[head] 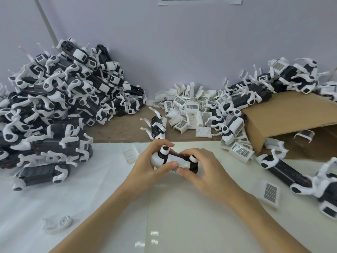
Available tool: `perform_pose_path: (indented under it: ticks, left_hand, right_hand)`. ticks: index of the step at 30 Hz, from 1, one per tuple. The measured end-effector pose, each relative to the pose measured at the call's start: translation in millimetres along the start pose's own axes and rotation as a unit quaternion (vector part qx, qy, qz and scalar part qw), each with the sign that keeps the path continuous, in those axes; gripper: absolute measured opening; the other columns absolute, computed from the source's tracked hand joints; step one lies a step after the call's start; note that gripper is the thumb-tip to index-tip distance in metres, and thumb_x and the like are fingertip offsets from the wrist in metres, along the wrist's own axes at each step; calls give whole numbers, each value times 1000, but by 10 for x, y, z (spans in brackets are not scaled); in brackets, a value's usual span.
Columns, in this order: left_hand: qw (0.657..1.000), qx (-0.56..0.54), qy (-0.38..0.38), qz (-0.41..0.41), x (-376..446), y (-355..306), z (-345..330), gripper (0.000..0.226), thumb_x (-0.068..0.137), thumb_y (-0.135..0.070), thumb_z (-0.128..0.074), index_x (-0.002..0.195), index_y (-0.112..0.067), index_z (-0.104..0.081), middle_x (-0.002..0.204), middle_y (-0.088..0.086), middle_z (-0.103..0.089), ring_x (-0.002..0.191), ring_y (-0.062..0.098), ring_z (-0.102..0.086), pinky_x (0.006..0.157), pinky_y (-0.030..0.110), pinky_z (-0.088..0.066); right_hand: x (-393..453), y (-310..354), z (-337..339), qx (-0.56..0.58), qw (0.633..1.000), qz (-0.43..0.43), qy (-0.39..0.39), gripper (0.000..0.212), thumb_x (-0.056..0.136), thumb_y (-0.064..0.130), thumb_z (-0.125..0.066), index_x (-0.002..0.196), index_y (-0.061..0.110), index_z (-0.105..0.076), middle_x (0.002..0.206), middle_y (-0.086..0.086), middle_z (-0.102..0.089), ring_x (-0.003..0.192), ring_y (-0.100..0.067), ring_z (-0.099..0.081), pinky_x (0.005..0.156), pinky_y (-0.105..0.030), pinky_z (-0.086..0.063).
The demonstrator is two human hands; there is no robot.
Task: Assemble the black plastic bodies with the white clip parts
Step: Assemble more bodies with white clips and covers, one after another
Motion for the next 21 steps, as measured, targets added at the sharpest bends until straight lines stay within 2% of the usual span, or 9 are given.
perform_pose_path:
  ticks: [3, 5, 9, 13, 16, 18, 21]
  left_hand:
    - [1000, 10, 0, -12, -1, -16, -10, 44, 92, -23, -84, 131, -27, -62, 122, -2, -73, 114, 15, -67, 92, 19, -51]
    - [1000, 16, -10, -22, 1, -19, -9, 40, 91, -26, -82, 127, -24, -64, 120, -3, -71, 114, 17, -66, 94, 21, -49]
    - [999, 13, -23, -28, 7, -31, -19, 32, 90, -27, -81, 118, -19, -68, 113, 0, -70, 108, 22, -66, 93, 29, -51]
    - [999, 9, -23, -36, 15, -62, 8, 28, 91, -21, -83, 115, -19, -68, 109, 3, -70, 101, 20, -67, 87, 26, -52]
    - [997, 38, -30, -52, 20, -67, -18, 29, 92, -17, -83, 117, -16, -67, 113, 3, -73, 110, 24, -68, 94, 32, -52]
    - [997, 42, -40, -52, 22, -55, -30, 31, 91, -17, -84, 117, -17, -67, 115, 0, -73, 114, 24, -67, 97, 34, -52]
    - [997, 5, -68, -37, 13, -6, 3, 35, 86, -21, -90, 112, -21, -67, 117, -1, -76, 115, 24, -69, 101, 42, -53]
  right_hand:
    - [8, 20, -8, -37, 999, 14, -20, 30, 95, 43, -71, 117, 22, -71, 102, 9, -65, 104, -12, -52, 94, -19, -38]
    - [0, 34, -15, -28, 999, 13, -28, 30, 96, 43, -69, 116, 21, -72, 99, 9, -64, 101, -12, -52, 88, -15, -38]
    - [-24, 38, 25, 8, 998, 19, -58, 21, 95, 33, -75, 110, 18, -73, 89, 12, -56, 91, -9, -52, 80, -16, -39]
    - [-22, 48, 13, 36, 997, 19, -62, 19, 95, 31, -76, 108, 17, -74, 91, 9, -61, 93, -11, -55, 86, -24, -45]
    - [12, 33, -5, 26, 999, 23, -38, 25, 97, 32, -74, 116, 18, -70, 103, 10, -62, 104, -13, -55, 93, -26, -43]
    - [20, 29, 40, -6, 998, 49, -45, 31, 95, 34, -76, 121, 18, -68, 113, 11, -64, 113, -11, -55, 103, -34, -41]
    - [8, 27, 163, 3, 992, 48, -117, 67, 87, 45, -79, 142, 16, -54, 140, 10, -53, 130, 7, -42, 116, -34, -35]
Point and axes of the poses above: each hand's wrist, its own x-axis towards the middle knuckle, its own z-axis out of the back of the hand, y = z × x, the point moved 9 cm from there along x, towards the middle knuckle
